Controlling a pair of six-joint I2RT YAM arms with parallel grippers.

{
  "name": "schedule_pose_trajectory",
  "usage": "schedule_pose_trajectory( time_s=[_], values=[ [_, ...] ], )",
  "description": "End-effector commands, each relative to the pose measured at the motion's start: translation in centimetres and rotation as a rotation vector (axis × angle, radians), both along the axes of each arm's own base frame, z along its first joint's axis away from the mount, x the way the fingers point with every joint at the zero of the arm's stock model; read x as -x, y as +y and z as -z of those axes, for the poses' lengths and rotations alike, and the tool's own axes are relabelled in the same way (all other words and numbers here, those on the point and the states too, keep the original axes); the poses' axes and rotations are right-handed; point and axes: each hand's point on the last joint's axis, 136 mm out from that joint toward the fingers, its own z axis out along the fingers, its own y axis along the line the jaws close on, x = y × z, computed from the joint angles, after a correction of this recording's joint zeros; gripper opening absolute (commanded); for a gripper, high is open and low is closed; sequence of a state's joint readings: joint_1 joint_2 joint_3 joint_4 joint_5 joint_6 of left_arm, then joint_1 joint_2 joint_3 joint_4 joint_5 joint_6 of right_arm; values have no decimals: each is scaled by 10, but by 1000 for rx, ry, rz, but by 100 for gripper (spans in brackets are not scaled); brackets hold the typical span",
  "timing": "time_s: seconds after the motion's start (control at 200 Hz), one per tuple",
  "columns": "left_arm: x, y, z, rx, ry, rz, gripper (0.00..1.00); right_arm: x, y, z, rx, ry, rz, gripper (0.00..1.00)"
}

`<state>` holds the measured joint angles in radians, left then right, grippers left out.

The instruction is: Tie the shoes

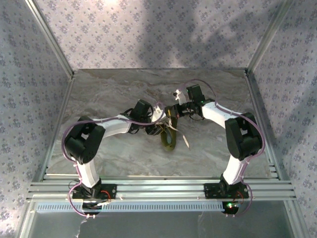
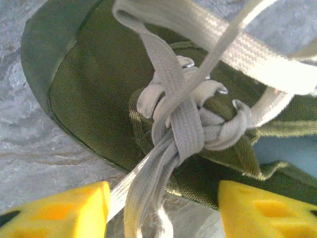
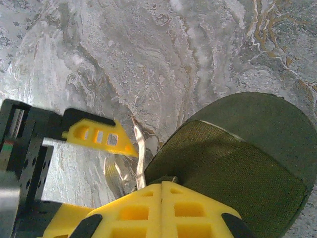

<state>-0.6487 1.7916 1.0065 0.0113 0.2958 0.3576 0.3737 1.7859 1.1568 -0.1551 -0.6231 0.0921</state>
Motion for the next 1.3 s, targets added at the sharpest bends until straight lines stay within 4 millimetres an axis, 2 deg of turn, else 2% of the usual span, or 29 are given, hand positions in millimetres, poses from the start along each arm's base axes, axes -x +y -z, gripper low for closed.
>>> schedule_pose_trajectory(
  time_s=[0.0,0.04,0.055,0.1,0.15,0.195,0.355,0.59,0.68,0.83,0.929,1.004,1.134,1.294],
  values=[
    [-12,-2,-9,-5,-40,-26,36,-4,0,1,11,0,-9,0],
    [-11,0,-9,-17,-40,-32,25,-4,0,1,11,0,-10,0],
    [-11,1,-9,-21,-38,-35,21,-11,2,-9,1,-26,-9,0],
    [-9,4,-10,-31,-31,-37,11,-13,2,-11,0,-32,-8,0],
    [-6,6,-12,-36,-22,-40,3,-15,2,-11,2,-36,-7,0],
    [-3,8,-15,-36,-14,-40,0,-16,2,-11,7,-40,-3,0],
    [13,9,-27,-33,28,-39,0,-24,3,-13,11,-54,2,0],
    [37,-4,-41,-3,161,-82,0,-33,17,-18,-15,-65,-39,0],
    [45,-18,-49,49,233,-112,0,-36,23,-18,-26,-63,-55,0],
    [60,-53,-60,149,316,-152,0,-40,35,-22,-56,-68,-85,0],
    [62,-74,-65,217,353,-190,0,-38,46,-21,-69,-61,-112,0],
    [58,-86,-66,255,364,-228,0,-35,54,-19,-78,-57,-137,0],
    [53,-100,-56,290,397,-276,0,-29,68,-16,-95,-43,-174,0],
    [52,-106,-39,311,431,-316,0,-23,83,-11,-105,-28,-209,0]
  ],
)
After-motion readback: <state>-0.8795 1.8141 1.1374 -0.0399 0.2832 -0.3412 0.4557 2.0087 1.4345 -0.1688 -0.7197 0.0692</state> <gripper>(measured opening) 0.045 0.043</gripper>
